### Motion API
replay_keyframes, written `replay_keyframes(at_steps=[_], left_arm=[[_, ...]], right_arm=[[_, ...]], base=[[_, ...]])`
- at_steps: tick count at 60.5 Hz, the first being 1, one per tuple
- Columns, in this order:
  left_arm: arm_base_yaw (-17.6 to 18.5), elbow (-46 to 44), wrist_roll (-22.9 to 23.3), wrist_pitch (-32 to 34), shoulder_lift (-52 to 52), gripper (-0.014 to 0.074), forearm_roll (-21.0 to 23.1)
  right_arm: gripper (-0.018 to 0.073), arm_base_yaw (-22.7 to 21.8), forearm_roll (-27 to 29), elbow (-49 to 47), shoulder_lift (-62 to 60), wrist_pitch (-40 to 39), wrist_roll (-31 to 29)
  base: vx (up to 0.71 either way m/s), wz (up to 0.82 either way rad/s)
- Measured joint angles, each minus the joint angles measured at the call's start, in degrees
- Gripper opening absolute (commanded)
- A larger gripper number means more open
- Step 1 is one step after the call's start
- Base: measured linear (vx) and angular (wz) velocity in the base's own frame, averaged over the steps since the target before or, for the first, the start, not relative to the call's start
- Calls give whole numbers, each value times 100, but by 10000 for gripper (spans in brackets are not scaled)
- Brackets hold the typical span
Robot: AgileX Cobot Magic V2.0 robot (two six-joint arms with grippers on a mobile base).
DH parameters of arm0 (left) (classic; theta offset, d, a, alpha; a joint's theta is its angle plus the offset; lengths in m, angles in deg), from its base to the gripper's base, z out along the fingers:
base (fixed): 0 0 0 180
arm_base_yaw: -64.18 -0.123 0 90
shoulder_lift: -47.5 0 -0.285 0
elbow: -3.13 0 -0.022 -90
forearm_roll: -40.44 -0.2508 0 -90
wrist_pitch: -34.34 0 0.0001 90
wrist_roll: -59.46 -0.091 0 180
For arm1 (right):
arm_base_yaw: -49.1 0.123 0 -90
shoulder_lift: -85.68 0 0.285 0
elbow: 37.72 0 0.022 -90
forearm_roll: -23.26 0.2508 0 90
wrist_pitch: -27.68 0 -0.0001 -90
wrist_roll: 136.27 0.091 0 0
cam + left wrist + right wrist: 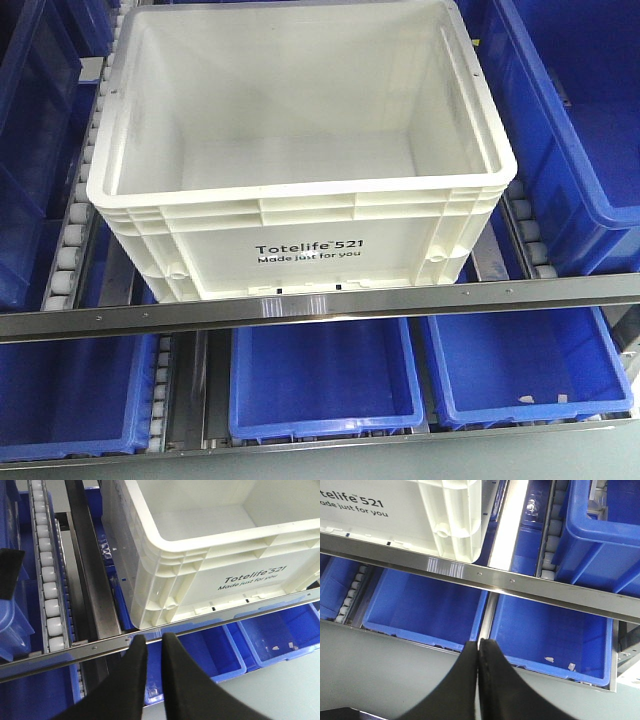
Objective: Move bin from left to right shelf
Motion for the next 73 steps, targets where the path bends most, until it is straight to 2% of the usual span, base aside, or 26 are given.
replay_keyframes(at_steps=[31,36,45,49,55,62,73], left_arm=[[0,0,0,0,-20,19,-5],[-20,98,-117,120,-166,19,-207],[-548,884,-283,1242,-801,19,-818],[-840,1349,-287,1766,-1112,19,-910],[-1248,2056,-287,2422,-1590,19,-829],[-1629,2664,-287,2846,-2073,19,-569],[-1732,3237,-287,3106,-2272,19,-484]], right_arm=[[-7,0,0,0,0,19,0],[-7,0,0,0,0,24,0],[-7,0,0,0,0,24,0],[-7,0,0,0,0,24,0],[-7,0,0,0,0,24,0],[-7,0,0,0,0,24,0],[-7,0,0,0,0,24,0]], base=[[0,0],[0,0],[0,0],[0,0],[0,0],[0,0],[0,0]])
